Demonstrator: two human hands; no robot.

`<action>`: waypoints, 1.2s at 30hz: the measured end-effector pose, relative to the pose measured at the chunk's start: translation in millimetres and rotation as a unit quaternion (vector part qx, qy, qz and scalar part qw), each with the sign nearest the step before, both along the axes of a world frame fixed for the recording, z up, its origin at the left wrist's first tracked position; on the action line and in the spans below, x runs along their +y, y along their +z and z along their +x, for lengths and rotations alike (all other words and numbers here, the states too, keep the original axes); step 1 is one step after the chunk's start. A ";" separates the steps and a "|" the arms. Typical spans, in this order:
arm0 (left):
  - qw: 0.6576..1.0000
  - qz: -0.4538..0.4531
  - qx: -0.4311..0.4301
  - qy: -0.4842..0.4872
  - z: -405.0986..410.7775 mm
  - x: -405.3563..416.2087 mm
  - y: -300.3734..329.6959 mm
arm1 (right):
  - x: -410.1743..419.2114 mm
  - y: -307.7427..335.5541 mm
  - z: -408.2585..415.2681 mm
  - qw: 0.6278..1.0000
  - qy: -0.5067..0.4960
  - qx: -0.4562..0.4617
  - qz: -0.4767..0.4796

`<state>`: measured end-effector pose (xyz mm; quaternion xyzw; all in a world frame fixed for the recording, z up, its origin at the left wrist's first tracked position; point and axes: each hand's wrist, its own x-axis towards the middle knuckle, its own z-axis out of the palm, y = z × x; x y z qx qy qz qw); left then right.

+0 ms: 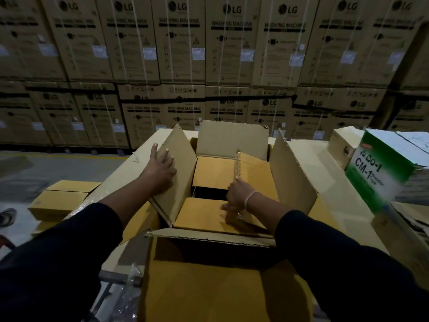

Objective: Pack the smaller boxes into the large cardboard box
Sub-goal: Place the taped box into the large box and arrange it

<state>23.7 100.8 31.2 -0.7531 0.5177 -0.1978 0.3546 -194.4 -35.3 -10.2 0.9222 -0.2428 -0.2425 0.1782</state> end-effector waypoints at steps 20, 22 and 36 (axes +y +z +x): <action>0.999 0.013 0.022 0.021 5.3 -28.4 -12.4 | -108.9 -8.1 -67.6 0.952 -0.286 0.063 -0.089; 0.999 0.016 0.021 0.029 2.8 -39.1 -14.8 | -112.5 -12.2 -65.2 0.956 -0.271 0.061 -0.091; 0.989 0.025 0.137 -0.045 -10.4 -171.0 -71.3 | -145.3 -26.9 -44.0 0.965 -0.201 -0.105 -0.131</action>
